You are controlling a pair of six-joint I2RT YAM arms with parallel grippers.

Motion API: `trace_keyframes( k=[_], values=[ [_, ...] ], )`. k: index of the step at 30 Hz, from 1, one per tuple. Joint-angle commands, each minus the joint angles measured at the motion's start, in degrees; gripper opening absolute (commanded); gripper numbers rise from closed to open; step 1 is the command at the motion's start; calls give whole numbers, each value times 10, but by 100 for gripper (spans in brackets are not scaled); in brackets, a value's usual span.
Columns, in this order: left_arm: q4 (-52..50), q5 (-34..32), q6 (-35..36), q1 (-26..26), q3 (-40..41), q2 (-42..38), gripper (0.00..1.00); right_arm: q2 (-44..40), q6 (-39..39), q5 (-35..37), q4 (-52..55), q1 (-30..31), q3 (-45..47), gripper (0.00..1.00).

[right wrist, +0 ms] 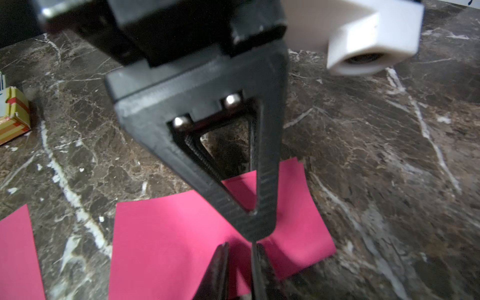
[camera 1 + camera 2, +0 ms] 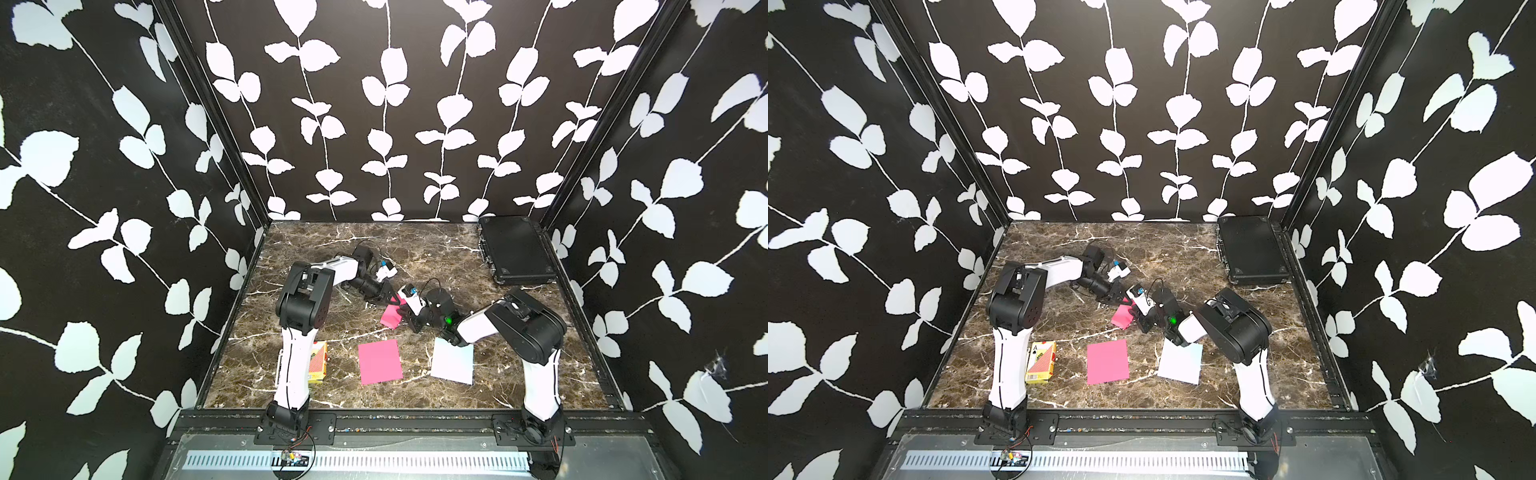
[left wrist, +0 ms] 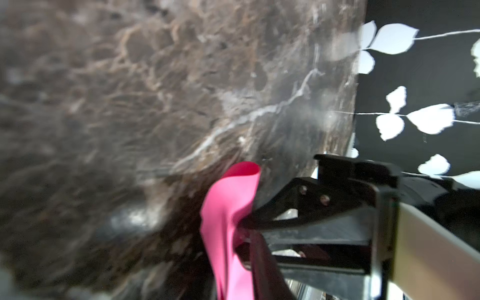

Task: Fold the square paper along the opposite sides
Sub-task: Smooth out the paper at the center of the board.

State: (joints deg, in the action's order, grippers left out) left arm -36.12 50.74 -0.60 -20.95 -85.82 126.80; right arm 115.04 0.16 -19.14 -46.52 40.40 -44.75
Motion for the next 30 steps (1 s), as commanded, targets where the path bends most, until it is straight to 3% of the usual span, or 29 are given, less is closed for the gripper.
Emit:
trace_keyframes(
  k=[1, 4, 5, 12, 16, 30],
  values=[
    [-9, -21, 7, 4, -2, 3, 25, -3, -8, -6, 1, 3, 12, 20],
    [-2, -19, 3, 4, 0, 3, 2, -7, -6, -10, 3, 3, 13, 20],
    [-1, -19, 2, 4, 1, 3, 0, -8, -5, -12, 2, 3, 13, 20],
    [20, -20, -13, 7, 4, 4, 0, -34, 14, -33, -14, -1, -5, 19],
    [51, -9, -35, 9, 13, 4, 0, -3, 45, -41, -67, 1, -17, 13],
    [56, -17, -32, 10, 17, 12, 0, 31, 36, 15, -70, 39, 72, 6]
  ],
)
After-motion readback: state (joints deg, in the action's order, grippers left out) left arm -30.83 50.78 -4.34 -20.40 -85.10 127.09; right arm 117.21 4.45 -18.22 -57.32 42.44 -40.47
